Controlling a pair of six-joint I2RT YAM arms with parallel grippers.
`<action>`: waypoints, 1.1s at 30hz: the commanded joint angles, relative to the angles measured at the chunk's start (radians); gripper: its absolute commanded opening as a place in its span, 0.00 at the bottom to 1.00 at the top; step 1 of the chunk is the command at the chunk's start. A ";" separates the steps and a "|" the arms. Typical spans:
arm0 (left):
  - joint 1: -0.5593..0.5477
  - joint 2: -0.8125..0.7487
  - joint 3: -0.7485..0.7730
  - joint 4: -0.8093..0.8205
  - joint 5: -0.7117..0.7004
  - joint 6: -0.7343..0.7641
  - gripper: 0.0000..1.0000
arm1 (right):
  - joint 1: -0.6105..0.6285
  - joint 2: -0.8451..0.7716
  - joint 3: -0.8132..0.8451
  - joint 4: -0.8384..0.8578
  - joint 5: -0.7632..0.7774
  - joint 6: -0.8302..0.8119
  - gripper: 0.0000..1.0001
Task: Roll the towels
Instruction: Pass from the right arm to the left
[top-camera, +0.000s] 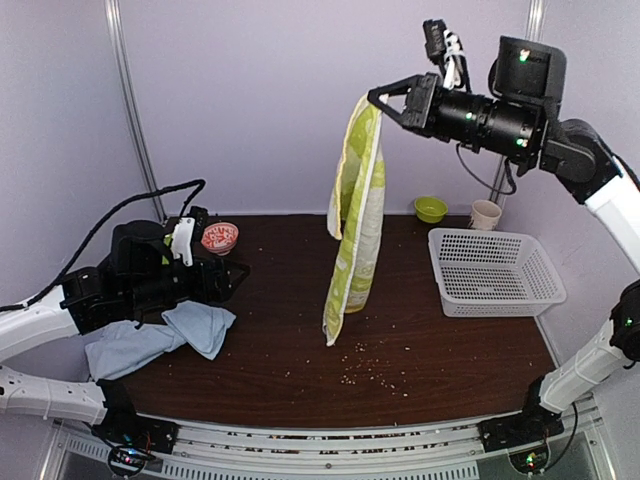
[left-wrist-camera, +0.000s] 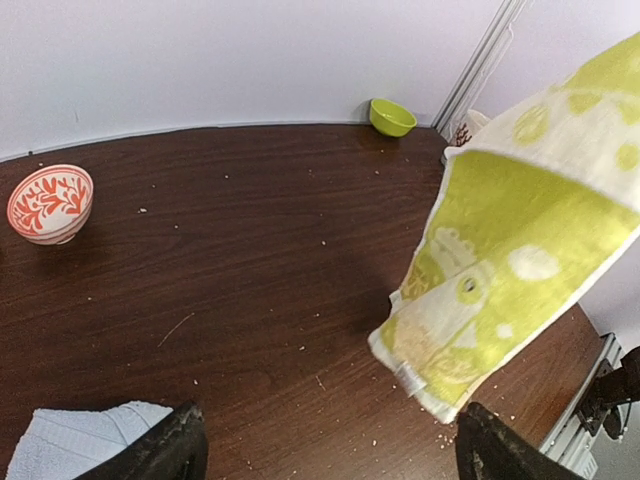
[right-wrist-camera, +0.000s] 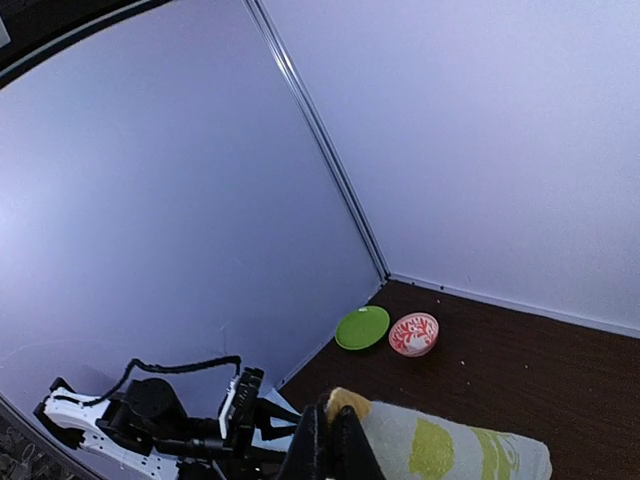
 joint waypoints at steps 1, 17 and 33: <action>-0.006 -0.008 0.017 0.045 -0.014 0.042 0.88 | -0.002 0.006 -0.202 -0.001 -0.011 -0.019 0.00; -0.010 0.027 0.134 0.132 0.254 0.241 0.88 | 0.016 -0.018 -0.431 0.101 -0.296 -0.063 0.00; -0.120 0.265 0.408 0.011 0.430 0.455 0.85 | 0.030 -0.030 -0.449 0.113 -0.456 -0.069 0.00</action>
